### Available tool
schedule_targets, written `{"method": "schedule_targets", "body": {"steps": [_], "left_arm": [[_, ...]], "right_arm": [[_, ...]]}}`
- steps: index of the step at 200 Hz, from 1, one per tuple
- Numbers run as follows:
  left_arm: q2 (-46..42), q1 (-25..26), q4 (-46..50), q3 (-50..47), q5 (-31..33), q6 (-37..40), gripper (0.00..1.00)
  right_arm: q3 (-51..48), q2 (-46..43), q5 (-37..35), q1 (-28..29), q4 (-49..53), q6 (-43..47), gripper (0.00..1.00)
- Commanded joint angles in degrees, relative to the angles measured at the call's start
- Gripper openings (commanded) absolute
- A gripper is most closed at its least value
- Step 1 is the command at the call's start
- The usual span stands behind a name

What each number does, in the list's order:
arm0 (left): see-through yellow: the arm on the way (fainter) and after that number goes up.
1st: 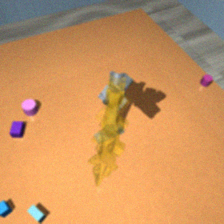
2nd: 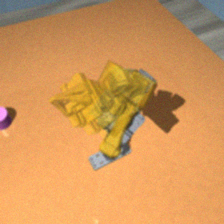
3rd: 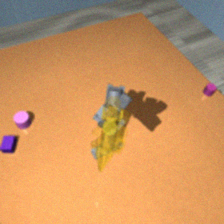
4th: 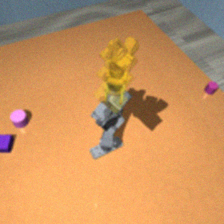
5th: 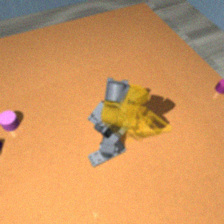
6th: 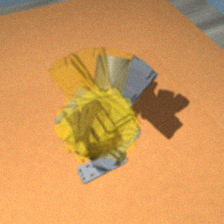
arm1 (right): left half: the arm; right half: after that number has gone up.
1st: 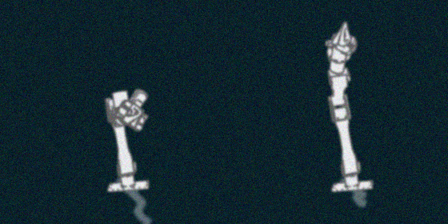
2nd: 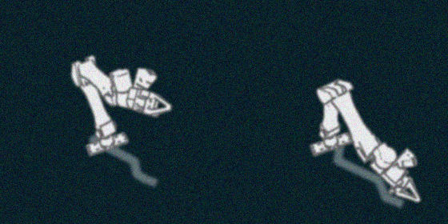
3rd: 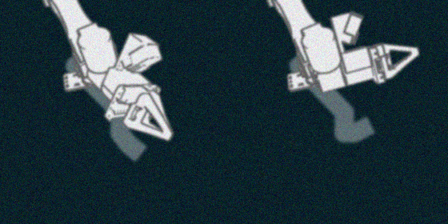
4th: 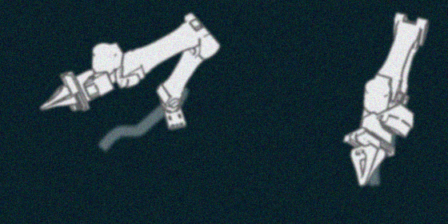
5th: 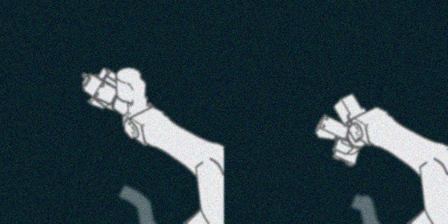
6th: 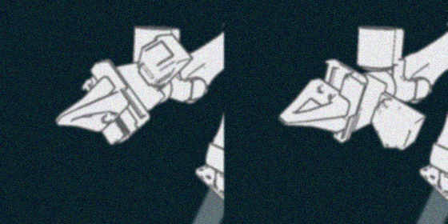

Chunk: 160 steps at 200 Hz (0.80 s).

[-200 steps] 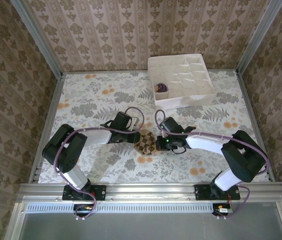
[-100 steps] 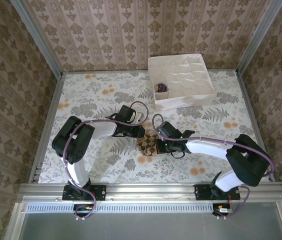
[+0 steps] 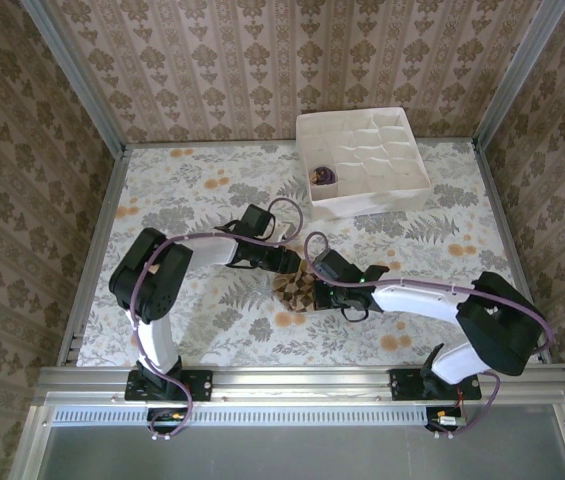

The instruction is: Roll the socks

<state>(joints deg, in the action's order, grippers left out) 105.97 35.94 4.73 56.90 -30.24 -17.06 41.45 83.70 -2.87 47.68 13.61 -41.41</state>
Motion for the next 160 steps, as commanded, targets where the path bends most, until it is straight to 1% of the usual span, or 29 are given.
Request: {"method": "schedule_targets", "body": {"steps": [1,39,55,73,97,126,145,160], "left_arm": [[-1.11,-0.94,-0.79,1.52,5.41,5.53,0.5],[-7.42,-1.59,4.41,1.1,7.52,10.52,0.55],[-11.07,-1.58,4.44,-0.83,8.45,12.68,0.57],[-15.81,-1.56,2.42,-4.9,9.25,14.86,0.57],[-22.34,-1.49,-3.28,-12.63,7.75,18.17,0.57],[-29.24,-0.76,-13.32,-22.95,2.71,21.83,0.55],[-32.7,1.52,-21.84,-30.03,-0.05,25.96,0.53],[-33.99,4.26,-27.38,-34.47,0.33,30.73,0.52]], "right_arm": [[-1.89,-1.5,-4.76,0.25,4.24,-2.0,0.0],[-1.73,-0.96,-5.04,0.25,4.36,-2.33,0.0],[-1.55,-0.58,-4.86,0.3,4.34,-2.43,0.0],[-1.55,-0.63,-4.77,0.23,4.33,-2.41,0.0],[-1.43,-0.64,-4.51,0.22,4.35,-2.37,0.0],[-0.94,0.04,-3.99,0.26,4.63,-2.27,0.0],[-0.84,0.24,-3.72,0.27,4.53,-2.29,0.0],[-1.02,0.39,-3.47,0.22,4.26,-2.61,0.0]]}}
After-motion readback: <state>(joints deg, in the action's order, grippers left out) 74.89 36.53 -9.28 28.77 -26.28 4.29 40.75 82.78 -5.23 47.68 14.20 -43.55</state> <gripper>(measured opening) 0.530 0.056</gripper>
